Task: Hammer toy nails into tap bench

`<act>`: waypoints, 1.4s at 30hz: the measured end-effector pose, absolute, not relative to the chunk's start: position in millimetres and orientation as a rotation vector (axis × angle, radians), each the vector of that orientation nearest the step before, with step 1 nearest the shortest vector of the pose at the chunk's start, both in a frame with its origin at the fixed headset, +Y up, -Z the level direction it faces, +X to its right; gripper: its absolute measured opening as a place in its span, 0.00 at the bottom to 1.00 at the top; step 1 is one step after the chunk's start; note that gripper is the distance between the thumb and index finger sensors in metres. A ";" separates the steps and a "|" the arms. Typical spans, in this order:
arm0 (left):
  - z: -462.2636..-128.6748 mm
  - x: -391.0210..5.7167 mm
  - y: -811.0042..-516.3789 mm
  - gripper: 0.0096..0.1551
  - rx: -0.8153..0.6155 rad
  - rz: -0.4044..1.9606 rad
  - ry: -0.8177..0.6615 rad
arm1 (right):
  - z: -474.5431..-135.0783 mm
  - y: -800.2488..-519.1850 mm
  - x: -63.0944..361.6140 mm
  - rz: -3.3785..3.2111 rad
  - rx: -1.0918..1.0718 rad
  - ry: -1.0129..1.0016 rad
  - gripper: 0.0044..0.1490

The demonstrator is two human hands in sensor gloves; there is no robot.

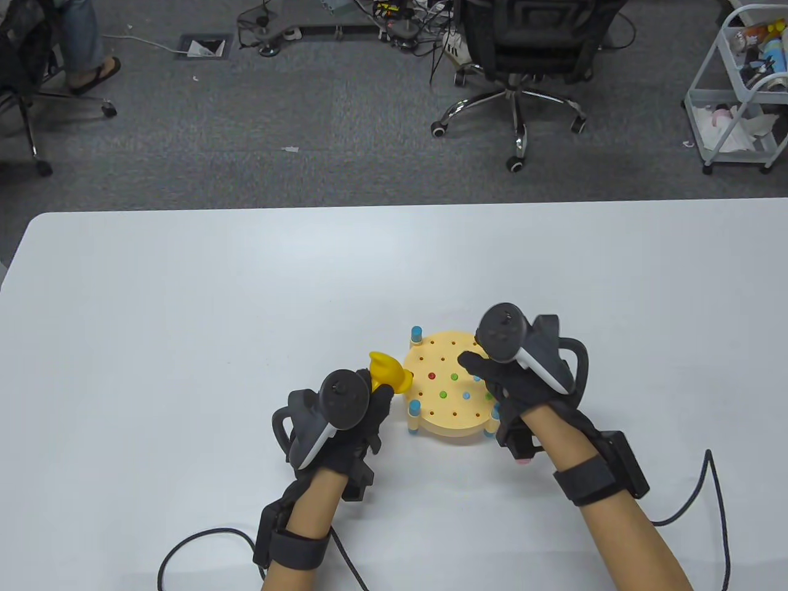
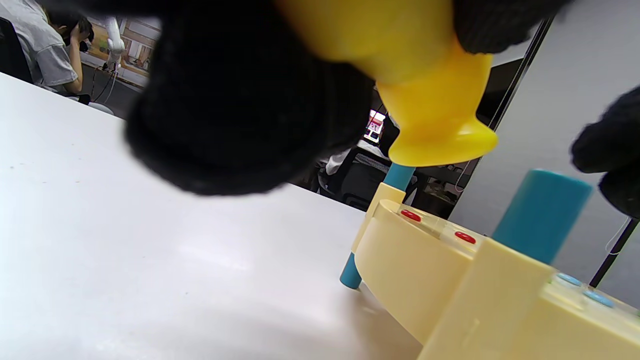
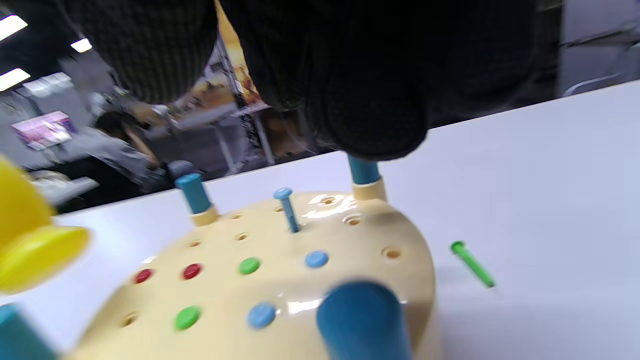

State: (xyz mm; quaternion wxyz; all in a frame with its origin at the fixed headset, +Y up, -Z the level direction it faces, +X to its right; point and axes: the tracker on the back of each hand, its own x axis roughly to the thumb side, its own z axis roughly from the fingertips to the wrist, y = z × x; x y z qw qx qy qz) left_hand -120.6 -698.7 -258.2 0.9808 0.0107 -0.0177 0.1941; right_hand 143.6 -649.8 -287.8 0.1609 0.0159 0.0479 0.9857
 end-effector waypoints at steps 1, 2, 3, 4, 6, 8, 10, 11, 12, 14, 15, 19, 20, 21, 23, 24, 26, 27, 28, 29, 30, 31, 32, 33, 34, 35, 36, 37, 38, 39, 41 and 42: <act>-258.1 -120.2 -698.6 0.38 0.025 0.391 -0.037 | -277.1 -655.4 152.3 2.772 0.093 0.112 0.45; -257.9 -119.4 -698.0 0.38 0.031 0.393 -0.042 | -267.4 -664.2 160.5 2.725 0.166 0.081 0.47; -257.6 -118.6 -696.3 0.38 0.039 0.398 -0.049 | -259.0 -673.3 166.7 2.692 0.214 0.056 0.48; -257.1 -118.0 -694.2 0.38 0.049 0.405 -0.053 | -252.5 -682.5 171.6 2.679 0.255 0.047 0.48; -257.0 -116.6 -688.8 0.38 0.075 0.424 -0.061 | -243.0 -698.3 177.7 2.709 0.239 -0.020 0.49; -259.7 -113.7 -683.2 0.38 0.105 0.442 -0.057 | -239.0 -713.7 179.9 2.757 0.305 -0.110 0.48; -265.0 -108.0 -679.4 0.38 0.102 0.448 -0.058 | -237.0 -724.0 179.4 2.754 0.353 -0.137 0.46; -268.4 -102.5 -677.1 0.38 0.085 0.435 -0.064 | -235.4 -728.8 179.4 2.740 0.358 -0.164 0.45; -272.2 -94.8 -674.4 0.38 0.067 0.414 -0.076 | -233.4 -731.9 180.3 2.733 0.344 -0.239 0.43; -278.4 -80.3 -668.8 0.38 0.059 0.366 -0.095 | -230.9 -735.5 181.6 2.744 0.326 -0.321 0.38; -280.9 -74.7 -666.7 0.38 0.062 0.347 -0.099 | -230.5 -736.5 181.3 2.747 0.346 -0.321 0.35; -296.6 -40.9 -660.0 0.38 0.031 0.250 -0.128 | -229.4 -740.2 181.7 2.743 0.338 -0.327 0.34; -299.2 -31.3 -659.7 0.38 0.021 0.226 -0.132 | -228.9 -741.2 181.8 2.734 0.329 -0.336 0.34; -301.1 -24.1 -659.6 0.38 0.016 0.198 -0.133 | -229.2 -741.4 181.8 2.735 0.333 -0.336 0.34; -304.9 -9.2 -659.9 0.38 0.031 0.121 -0.119 | -229.8 -742.2 181.5 2.731 0.335 -0.336 0.34; -306.1 -2.4 -660.5 0.38 0.048 0.087 -0.115 | -229.5 -742.6 181.2 2.728 0.335 -0.340 0.34; -305.5 10.5 -665.2 0.38 0.060 0.025 -0.121 | -229.6 -742.6 180.5 2.729 0.339 -0.339 0.34; -305.4 16.7 -669.9 0.37 0.041 -0.023 -0.132 | -229.7 -742.4 180.1 2.733 0.343 -0.341 0.34; -306.0 24.3 -676.7 0.38 -0.017 -0.134 -0.126 | -229.9 -742.6 179.9 2.738 0.347 -0.346 0.34; -300.6 29.6 -672.4 0.38 0.011 -0.214 -0.119 | -230.1 -742.8 179.7 2.738 0.349 -0.348 0.34; -298.6 32.4 -669.1 0.38 0.062 -0.228 -0.131 | -230.1 -742.8 179.5 2.737 0.348 -0.346 0.34; -295.5 35.5 -664.0 0.38 0.121 -0.231 -0.118 | -230.1 -742.7 179.3 2.737 0.347 -0.341 0.34; -290.9 36.0 -659.7 0.38 0.208 -0.175 -0.112 | -230.2 -743.0 179.3 2.739 0.348 -0.340 0.34; -291.1 38.4 -662.7 0.38 0.232 -0.136 -0.123 | -230.3 -743.0 179.3 2.741 0.349 -0.340 0.34; -298.8 43.9 -677.5 0.38 0.075 -0.199 -0.148 | -230.3 -743.3 179.1 2.741 0.348 -0.341 0.34; -297.5 47.0 -680.4 0.38 -0.035 -0.396 -0.051 | -230.3 -743.3 178.9 2.741 0.346 -0.340 0.34; -294.5 49.9 -676.1 0.38 0.016 -0.485 -0.079 | -230.2 -743.6 178.6 2.743 0.345 -0.343 0.34; -293.5 52.6 -672.7 0.38 0.052 -0.472 -0.117 | -230.0 -743.6 178.2 2.747 0.345 -0.346 0.34; -288.0 50.3 -664.2 0.38 0.118 -0.385 -0.115 | -230.0 -743.7 178.1 2.753 0.349 -0.349 0.34; -282.3 45.3 -657.5 0.38 0.229 -0.236 -0.100 | -230.0 -743.8 178.1 2.753 0.350 -0.349 0.34; -292.2 44.3 -683.3 0.38 0.044 -0.110 -0.163 | -230.2 -744.0 178.0 2.747 0.347 -0.342 0.34; -289.1 48.0 -681.2 0.39 -0.140 -0.340 -0.031 | -230.1 -744.3 177.7 2.749 0.343 -0.341 0.34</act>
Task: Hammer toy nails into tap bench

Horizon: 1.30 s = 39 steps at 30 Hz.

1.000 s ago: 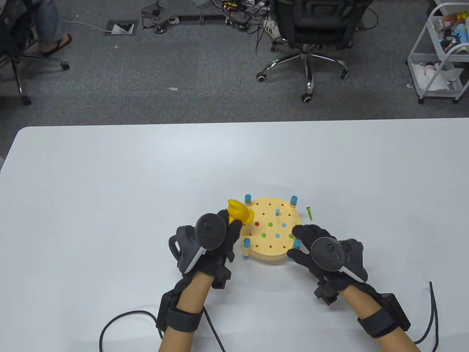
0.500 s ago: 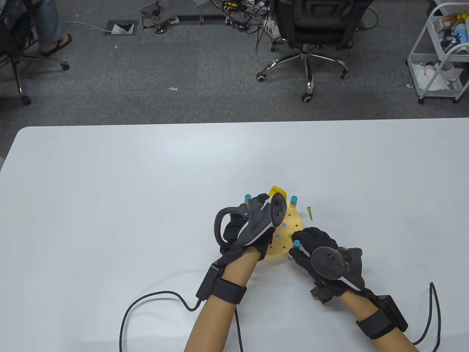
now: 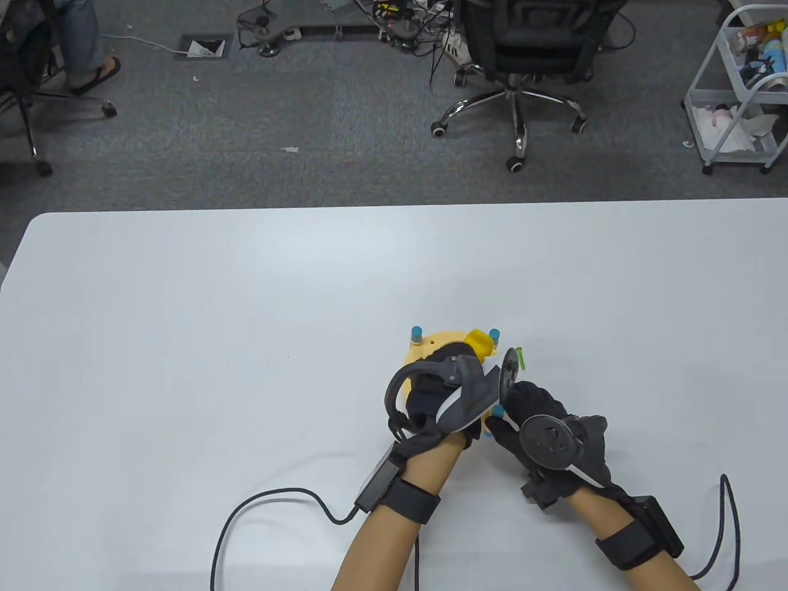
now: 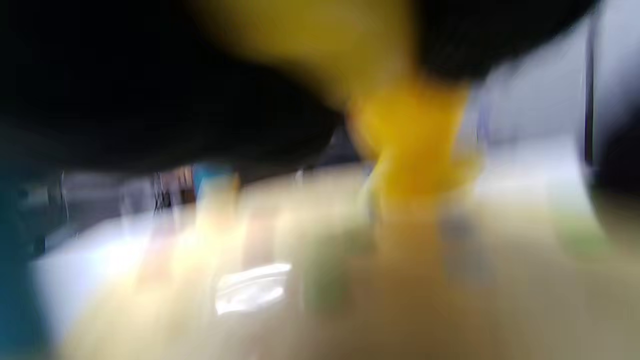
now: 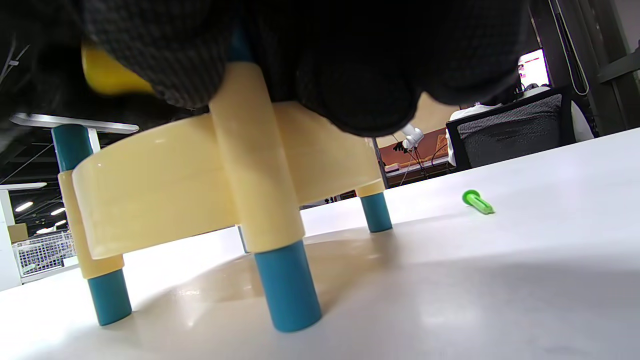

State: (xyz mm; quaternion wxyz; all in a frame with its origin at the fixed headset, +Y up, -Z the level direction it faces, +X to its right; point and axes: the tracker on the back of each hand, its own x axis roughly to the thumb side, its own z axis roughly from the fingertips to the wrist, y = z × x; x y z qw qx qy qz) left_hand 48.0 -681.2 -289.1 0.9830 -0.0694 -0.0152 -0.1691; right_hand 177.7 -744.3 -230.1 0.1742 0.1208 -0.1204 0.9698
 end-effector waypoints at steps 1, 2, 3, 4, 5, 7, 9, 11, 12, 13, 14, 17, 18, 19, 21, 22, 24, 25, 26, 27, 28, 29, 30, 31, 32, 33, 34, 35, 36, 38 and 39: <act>-287.3 50.2 -674.8 0.38 0.003 -0.401 -0.136 | -229.8 -744.3 177.3 2.753 0.344 -0.346 0.34; -284.5 53.0 -669.2 0.38 0.074 -0.388 -0.152 | -229.8 -744.4 177.2 2.756 0.345 -0.348 0.34; -278.3 50.9 -656.1 0.38 0.171 -0.339 -0.088 | -229.9 -744.4 177.2 2.757 0.348 -0.349 0.34; -274.3 44.5 -645.9 0.38 0.270 -0.197 -0.086 | -230.4 -744.2 177.6 2.754 0.351 -0.342 0.34; -274.1 40.6 -641.9 0.38 0.300 -0.096 -0.078 | -230.8 -744.2 177.7 2.749 0.348 -0.333 0.34; -281.7 37.5 -643.4 0.38 0.213 -0.077 -0.037 | -231.1 -744.2 177.8 2.746 0.347 -0.328 0.34; -294.4 44.8 -677.1 0.38 0.075 -0.317 -0.059 | -230.9 -744.1 177.5 2.754 0.349 -0.333 0.34; -289.9 54.0 -678.0 0.38 0.136 -0.604 -0.013 | -231.2 -744.3 177.6 2.754 0.348 -0.331 0.34; -288.7 58.1 -673.6 0.37 0.121 -0.549 -0.088 | -231.0 -744.5 177.6 2.751 0.347 -0.331 0.34; -286.0 56.8 -666.3 0.37 0.121 -0.465 -0.069 | -231.2 -744.5 177.6 2.752 0.348 -0.331 0.34; -282.4 52.6 -656.9 0.37 0.184 -0.315 -0.056 | -231.1 -744.2 177.6 2.753 0.350 -0.330 0.34; -295.2 62.1 -679.7 0.38 -0.135 -0.415 -0.016 | -230.7 -744.2 176.9 2.756 0.342 -0.332 0.34; -289.2 63.1 -678.1 0.38 -0.080 -0.542 -0.044 | -230.5 -744.1 176.7 2.757 0.340 -0.332 0.34; -286.7 69.8 -672.2 0.37 0.074 -0.556 -0.087 | -230.2 -744.3 176.6 2.756 0.339 -0.335 0.34; -277.8 66.0 -649.8 0.37 0.232 -0.417 -0.021 | -230.6 -744.1 176.9 2.755 0.340 -0.332 0.34; -277.2 59.0 -641.5 0.37 0.291 -0.280 -0.014 | -230.6 -744.4 176.9 2.754 0.337 -0.328 0.34; -286.7 48.1 -647.4 0.38 0.179 -0.097 -0.015 | -230.5 -744.4 176.8 2.756 0.336 -0.329 0.34; -289.9 45.5 -659.0 0.38 0.091 -0.178 -0.007 | -230.4 -744.4 176.7 2.757 0.335 -0.329 0.34; -299.4 49.7 -694.4 0.38 -0.120 -0.405 -0.100 | -230.5 -744.4 176.8 2.759 0.337 -0.329 0.34; -282.9 60.7 -676.1 0.38 0.139 -0.680 0.019 | -230.6 -744.4 176.8 2.761 0.338 -0.328 0.34; -285.3 61.0 -673.7 0.37 0.157 -0.688 -0.071 | -230.7 -744.6 176.9 2.758 0.338 -0.326 0.34; -281.4 64.0 -666.5 0.37 0.109 -0.533 -0.058 | -230.7 -744.9 177.0 2.755 0.338 -0.326 0.34; -274.4 61.6 -659.6 0.37 0.142 -0.397 -0.059 | -230.8 -744.8 177.1 2.755 0.340 -0.324 0.34; -268.6 56.0 -647.4 0.37 0.208 -0.241 -0.079 | -231.0 -744.9 177.2 2.749 0.339 -0.320 0.34; -265.9 51.4 -640.2 0.37 0.227 -0.176 -0.078 | -230.9 -745.1 177.3 2.748 0.338 -0.318 0.34; -262.1 41.7 -629.6 0.37 0.251 -0.119 -0.067 | -230.8 -745.5 177.3 2.748 0.341 -0.319 0.34; -260.3 29.7 -622.7 0.37 0.263 -0.082 -0.057 | -230.6 -745.7 177.8 2.750 0.344 -0.318 0.34; -259.4 17.5 -619.5 0.38 0.273 -0.049 -0.048 | -230.5 -745.5 178.5 2.752 0.345 -0.309 0.34; -258.7 6.9 -619.2 0.37 0.289 -0.004 -0.036 | -230.6 -744.3 180.9 2.748 0.343 -0.282 0.35; -256.8 -17.0 -624.4 0.38 0.300 0.073 -0.016 | -230.6 -738.2 191.9 2.706 0.332 -0.205 0.43; -255.7 -32.1 -629.6 0.38 0.306 0.110 -0.002 | -230.2 -732.6 202.5 2.642 0.300 -0.192 0.45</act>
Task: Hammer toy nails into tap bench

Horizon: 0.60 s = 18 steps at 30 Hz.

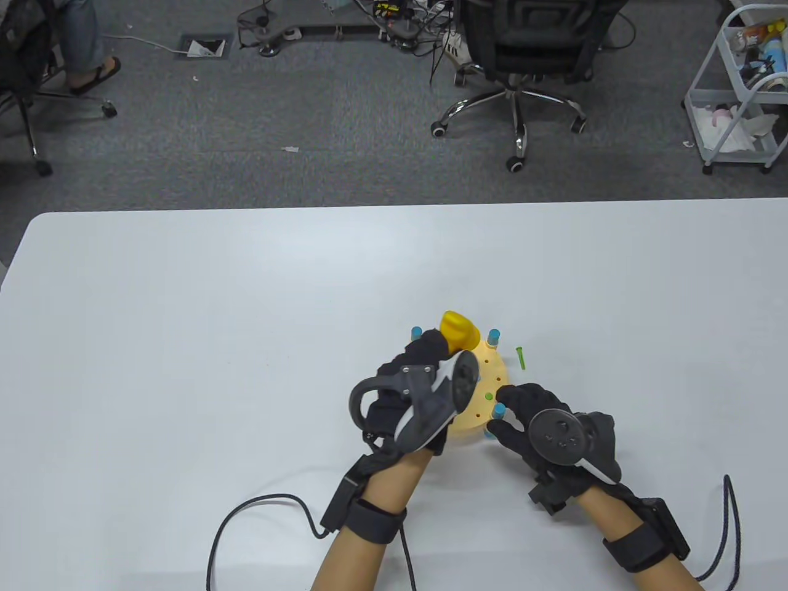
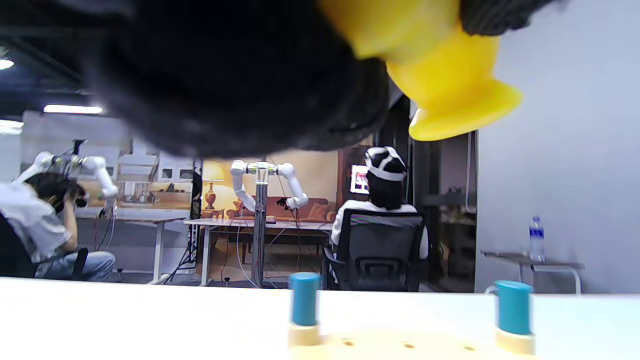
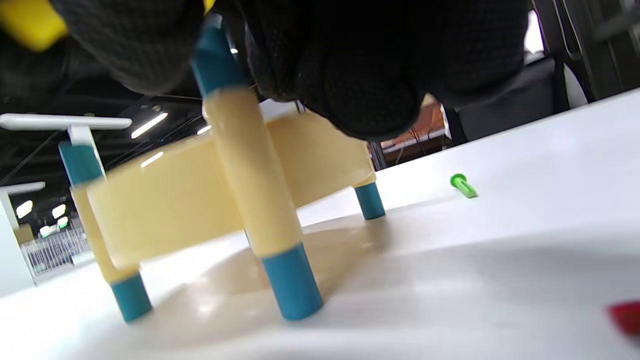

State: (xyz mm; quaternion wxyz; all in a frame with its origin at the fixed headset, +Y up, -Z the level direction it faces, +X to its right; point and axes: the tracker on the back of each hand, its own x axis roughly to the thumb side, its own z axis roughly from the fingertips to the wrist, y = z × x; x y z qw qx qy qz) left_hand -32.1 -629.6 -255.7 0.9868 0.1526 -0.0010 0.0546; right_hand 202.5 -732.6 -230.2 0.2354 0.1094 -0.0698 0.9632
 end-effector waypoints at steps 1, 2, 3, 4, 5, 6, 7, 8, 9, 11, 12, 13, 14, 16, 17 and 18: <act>-254.7 -47.9 -636.9 0.38 0.301 0.142 0.018 | -231.2 -727.1 214.6 2.568 0.246 -0.200 0.43; -253.9 -59.1 -642.3 0.38 0.294 0.168 0.033 | -232.5 -724.2 223.2 2.528 0.196 -0.205 0.39; -253.1 -74.5 -650.2 0.38 0.280 0.205 0.053 | -235.0 -721.8 236.0 2.496 0.111 -0.214 0.36; -252.6 -88.5 -658.4 0.38 0.263 0.244 0.078 | -238.7 -722.4 247.4 2.495 0.045 -0.226 0.34; -252.5 -99.5 -665.0 0.38 0.254 0.279 0.100 | -241.9 -724.6 254.2 2.516 0.008 -0.223 0.32; -254.6 -112.1 -672.3 0.38 0.226 0.314 0.123 | -246.5 -729.6 260.9 2.574 -0.018 -0.187 0.32; -256.4 -122.0 -676.5 0.38 0.181 0.333 0.135 | -250.0 -735.5 264.8 2.642 -0.038 -0.138 0.32; -257.5 -130.0 -679.2 0.38 0.154 0.357 0.160 | -252.7 -741.6 266.8 2.699 -0.056 -0.114 0.33; -259.0 -137.2 -682.4 0.38 0.165 0.403 0.195 | -256.6 -749.2 266.3 2.746 -0.074 -0.117 0.33; -261.1 -142.7 -686.9 0.38 0.168 0.452 0.212 | -265.1 -756.9 261.8 2.788 -0.088 -0.077 0.33; -262.0 -143.5 -689.1 0.38 0.149 0.465 0.206 | -272.6 -759.4 257.7 2.802 -0.101 -0.040 0.33; -262.6 -143.8 -691.4 0.38 0.137 0.462 0.206 | -283.7 -759.6 251.2 2.807 -0.125 -0.010 0.34; -262.7 -143.2 -691.9 0.38 0.133 0.454 0.202 | -289.4 -759.1 248.3 2.812 -0.137 0.004 0.34; -263.7 -143.1 -693.5 0.38 0.127 0.441 0.197 | -314.0 -757.1 237.9 2.838 -0.218 0.088 0.35; -264.0 -143.5 -693.9 0.38 0.127 0.442 0.196 | -323.1 -757.1 234.7 2.828 -0.254 0.139 0.36; -264.1 -144.5 -693.4 0.38 0.124 0.450 0.193 | -334.0 -756.9 230.3 2.804 -0.309 0.194 0.37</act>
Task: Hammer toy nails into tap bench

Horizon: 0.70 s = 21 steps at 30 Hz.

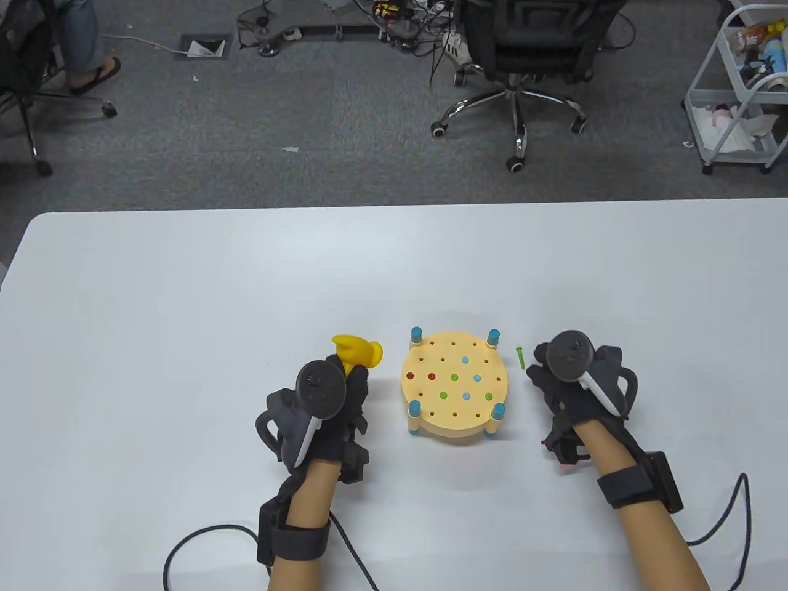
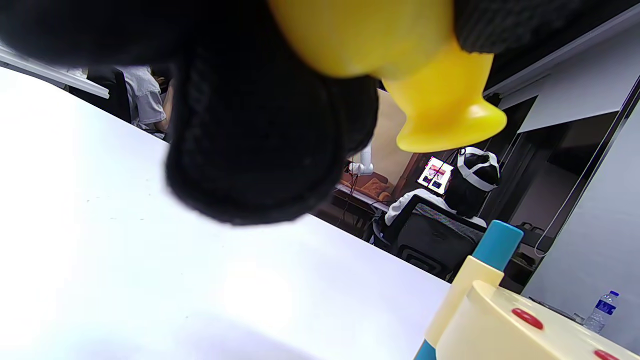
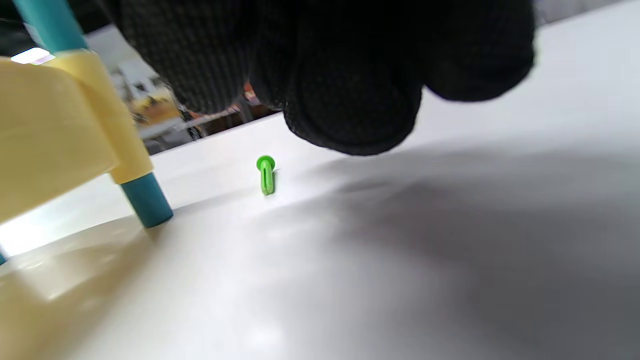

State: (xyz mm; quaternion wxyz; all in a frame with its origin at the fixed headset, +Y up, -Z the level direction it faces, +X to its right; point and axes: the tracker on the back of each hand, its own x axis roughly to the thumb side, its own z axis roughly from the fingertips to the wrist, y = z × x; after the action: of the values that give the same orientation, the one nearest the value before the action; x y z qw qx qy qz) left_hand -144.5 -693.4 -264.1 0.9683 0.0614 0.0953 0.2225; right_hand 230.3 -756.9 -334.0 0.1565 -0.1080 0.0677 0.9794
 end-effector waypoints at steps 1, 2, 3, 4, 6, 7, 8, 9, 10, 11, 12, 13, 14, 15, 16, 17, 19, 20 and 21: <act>-264.3 -145.4 -693.2 0.38 0.121 0.456 0.192 | -340.9 -757.0 227.1 2.790 -0.339 0.226 0.37; -264.7 -146.7 -692.8 0.38 0.118 0.466 0.191 | -350.2 -757.6 222.1 2.777 -0.353 0.241 0.38; -265.2 -147.8 -692.9 0.38 0.115 0.473 0.192 | -356.3 -759.5 217.9 2.781 -0.355 0.247 0.39; -265.7 -148.7 -692.9 0.38 0.111 0.479 0.192 | -362.1 -763.0 213.1 2.803 -0.363 0.279 0.40; -266.9 -150.2 -693.8 0.38 0.098 0.489 0.191 | -370.4 -774.4 203.8 2.898 -0.363 0.319 0.41; -267.4 -150.5 -694.4 0.38 0.093 0.491 0.191 | -371.9 -777.6 201.4 2.946 -0.377 0.286 0.41; -267.4 -150.6 -695.1 0.38 0.087 0.491 0.190 | -373.3 -780.3 198.5 3.022 -0.380 0.194 0.40; -267.1 -150.6 -695.4 0.38 0.085 0.490 0.190 | -373.8 -781.4 196.7 3.071 -0.362 0.148 0.38; -266.6 -150.5 -696.2 0.38 0.082 0.486 0.193 | -374.6 -779.8 195.4 3.103 -0.335 0.150 0.37; -266.5 -150.4 -696.8 0.38 0.080 0.480 0.195 | -374.3 -779.8 194.6 3.099 -0.323 0.153 0.36; -266.2 -150.2 -697.3 0.38 0.077 0.469 0.196 | -373.8 -779.2 193.5 3.110 -0.310 0.169 0.33; -266.2 -149.9 -697.4 0.38 0.076 0.463 0.196 | -372.4 -778.4 192.2 3.148 -0.278 0.158 0.31; -266.2 -149.7 -697.4 0.38 0.076 0.461 0.194 | -371.3 -778.5 190.3 3.180 -0.247 0.140 0.29; -266.2 -149.7 -697.4 0.38 0.076 0.461 0.193 | -370.0 -778.8 188.7 3.194 -0.240 0.125 0.28; -266.1 -149.9 -697.4 0.38 0.075 0.468 0.193 | -369.1 -780.0 186.0 3.214 -0.221 0.125 0.27; -266.2 -150.2 -697.6 0.38 0.074 0.475 0.192 | -368.5 -779.5 183.8 3.236 -0.228 0.133 0.28; -265.9 -151.5 -698.1 0.38 0.072 0.488 0.193 | -367.4 -779.8 182.3 3.234 -0.216 0.135 0.28; -266.0 -151.9 -698.3 0.38 0.072 0.492 0.194 | -366.9 -780.8 182.6 3.223 -0.200 0.156 0.30; -266.2 -152.3 -698.7 0.38 0.071 0.494 0.195 | -366.5 -781.5 183.4 3.212 -0.185 0.171 0.31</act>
State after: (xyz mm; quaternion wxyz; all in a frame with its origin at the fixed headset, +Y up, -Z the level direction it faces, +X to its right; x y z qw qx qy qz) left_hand -152.3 -698.7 -266.2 0.9643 0.0350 0.0963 0.2441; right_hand 183.4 -781.5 -366.5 -0.0402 -0.0573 0.0531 0.9961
